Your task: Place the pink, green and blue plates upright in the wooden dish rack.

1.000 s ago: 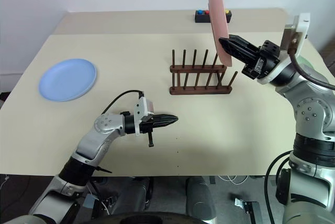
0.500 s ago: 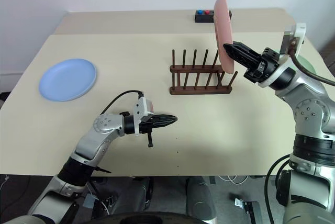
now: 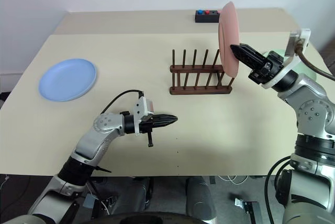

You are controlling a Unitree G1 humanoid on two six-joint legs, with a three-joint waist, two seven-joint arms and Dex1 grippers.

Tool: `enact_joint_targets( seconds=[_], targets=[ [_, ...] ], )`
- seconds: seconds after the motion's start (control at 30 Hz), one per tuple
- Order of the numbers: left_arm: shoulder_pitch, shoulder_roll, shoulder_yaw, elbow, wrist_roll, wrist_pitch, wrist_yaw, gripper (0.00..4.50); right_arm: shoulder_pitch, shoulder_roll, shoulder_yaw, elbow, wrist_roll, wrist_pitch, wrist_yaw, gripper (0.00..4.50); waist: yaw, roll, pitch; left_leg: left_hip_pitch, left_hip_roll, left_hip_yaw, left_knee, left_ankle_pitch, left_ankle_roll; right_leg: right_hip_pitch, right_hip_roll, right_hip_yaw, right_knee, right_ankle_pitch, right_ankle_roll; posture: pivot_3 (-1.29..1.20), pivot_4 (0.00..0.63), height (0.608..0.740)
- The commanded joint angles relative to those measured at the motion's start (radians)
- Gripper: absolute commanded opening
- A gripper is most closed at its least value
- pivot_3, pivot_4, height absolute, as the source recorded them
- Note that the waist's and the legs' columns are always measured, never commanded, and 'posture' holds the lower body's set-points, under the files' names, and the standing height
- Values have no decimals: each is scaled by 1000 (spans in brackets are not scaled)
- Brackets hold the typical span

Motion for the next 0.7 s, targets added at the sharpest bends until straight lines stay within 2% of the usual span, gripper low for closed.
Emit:
enact_joint_targets(
  seconds=[0.03, 0.43, 0.53, 0.7],
  targets=[
    [-8, -3, 15, -39, -19, -9, 1, 2, -29, -5, -42, 10, 32, 9, -3, 35, 0, 0, 0, 0, 0, 0, 0, 0, 0, 0, 0, 0, 0, 0, 0, 0, 150, 740],
    [-7, -5, 29, -47, -31, -25, 18, 2, -26, -6, -45, 22, 51, 21, 4, 35, 0, 0, 0, 0, 0, 0, 0, 0, 0, 0, 0, 0, 0, 0, 0, 0, 150, 740],
    [-8, -6, 28, -44, -31, -25, 17, 2, -26, -8, -48, 29, 48, 18, 4, 908, 0, 0, 0, 0, 0, 0, 0, 0, 0, 0, 0, 0, 0, 0, 0, 0, 150, 740],
    [-7, -6, 27, -44, -30, -28, 16, 2, -25, -10, -55, 32, 37, 3, -4, 3391, -1, 0, 0, 0, 0, 0, 0, 0, 0, 0, 0, 0, 0, 0, 0, 0, 150, 740]
  ],
)
